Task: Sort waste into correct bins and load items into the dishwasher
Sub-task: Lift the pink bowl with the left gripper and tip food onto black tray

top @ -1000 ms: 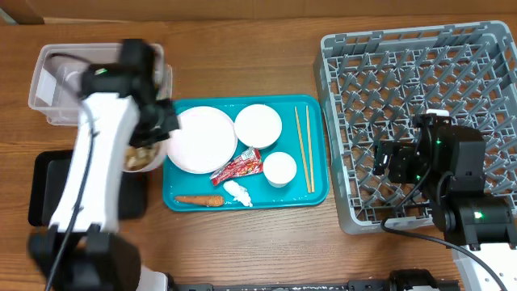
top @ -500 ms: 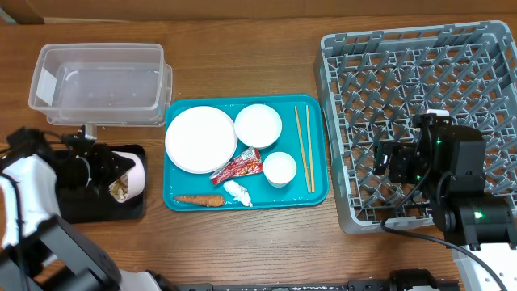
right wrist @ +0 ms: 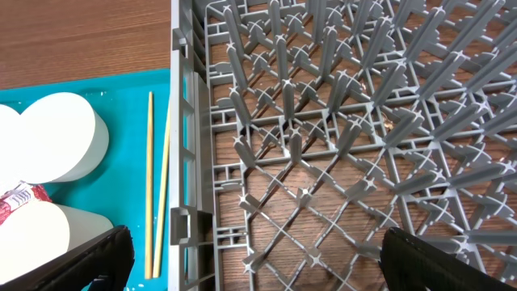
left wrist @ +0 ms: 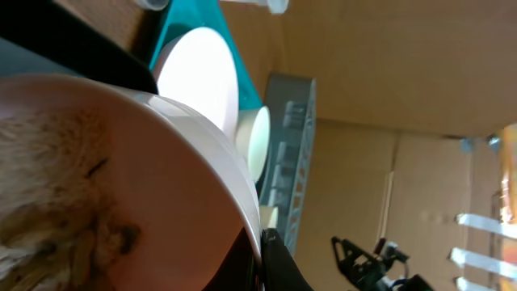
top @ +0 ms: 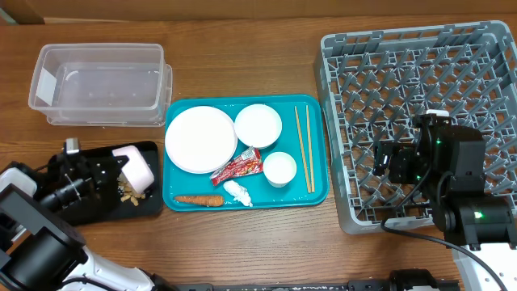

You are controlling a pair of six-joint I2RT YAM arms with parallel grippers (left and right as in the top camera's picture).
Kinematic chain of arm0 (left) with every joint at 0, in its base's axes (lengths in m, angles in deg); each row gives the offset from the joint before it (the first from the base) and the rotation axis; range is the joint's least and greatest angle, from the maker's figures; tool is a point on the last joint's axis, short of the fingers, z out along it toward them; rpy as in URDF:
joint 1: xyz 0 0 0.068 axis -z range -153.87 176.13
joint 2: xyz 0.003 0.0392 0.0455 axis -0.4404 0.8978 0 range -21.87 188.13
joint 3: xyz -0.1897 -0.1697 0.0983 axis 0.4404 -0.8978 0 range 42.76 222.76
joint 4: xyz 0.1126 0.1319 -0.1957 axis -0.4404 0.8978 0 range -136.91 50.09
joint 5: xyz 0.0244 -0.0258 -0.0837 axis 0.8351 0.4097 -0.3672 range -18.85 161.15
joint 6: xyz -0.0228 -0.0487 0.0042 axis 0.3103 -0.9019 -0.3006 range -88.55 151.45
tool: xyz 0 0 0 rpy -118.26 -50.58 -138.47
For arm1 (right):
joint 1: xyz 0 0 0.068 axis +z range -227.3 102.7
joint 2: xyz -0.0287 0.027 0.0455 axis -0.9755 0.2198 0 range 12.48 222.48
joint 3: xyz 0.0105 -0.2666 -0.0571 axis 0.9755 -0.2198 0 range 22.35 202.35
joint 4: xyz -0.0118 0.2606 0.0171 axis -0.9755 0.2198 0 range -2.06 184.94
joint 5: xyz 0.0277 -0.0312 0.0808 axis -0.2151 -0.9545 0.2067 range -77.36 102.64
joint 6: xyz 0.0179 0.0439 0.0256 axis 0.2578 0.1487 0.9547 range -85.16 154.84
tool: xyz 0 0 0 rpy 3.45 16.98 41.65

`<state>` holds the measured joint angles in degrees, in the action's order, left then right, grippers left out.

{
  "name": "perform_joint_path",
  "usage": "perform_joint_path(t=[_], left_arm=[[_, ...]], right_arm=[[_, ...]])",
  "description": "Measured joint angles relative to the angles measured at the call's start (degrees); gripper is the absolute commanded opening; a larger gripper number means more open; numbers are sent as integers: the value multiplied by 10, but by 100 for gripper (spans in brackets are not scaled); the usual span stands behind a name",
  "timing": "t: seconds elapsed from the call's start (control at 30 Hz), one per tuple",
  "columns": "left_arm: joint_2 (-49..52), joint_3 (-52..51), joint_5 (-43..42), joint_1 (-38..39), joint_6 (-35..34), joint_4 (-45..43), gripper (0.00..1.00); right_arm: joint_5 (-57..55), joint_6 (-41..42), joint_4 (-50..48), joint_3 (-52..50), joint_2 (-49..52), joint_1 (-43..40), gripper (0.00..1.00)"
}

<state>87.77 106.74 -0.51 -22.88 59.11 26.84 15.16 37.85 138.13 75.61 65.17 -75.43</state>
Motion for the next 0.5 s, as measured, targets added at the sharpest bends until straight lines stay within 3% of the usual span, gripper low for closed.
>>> perform_joint_path(t=[0.17, 0.5], left_arm=[[0, 0, -43, -16, -15, 22, 4], [0, 0, -90, -42, -139, 30, 4]], right_arm=[[0, 0, 6, 0, 0, 0, 100], [0, 0, 21, 0, 0, 0, 100]])
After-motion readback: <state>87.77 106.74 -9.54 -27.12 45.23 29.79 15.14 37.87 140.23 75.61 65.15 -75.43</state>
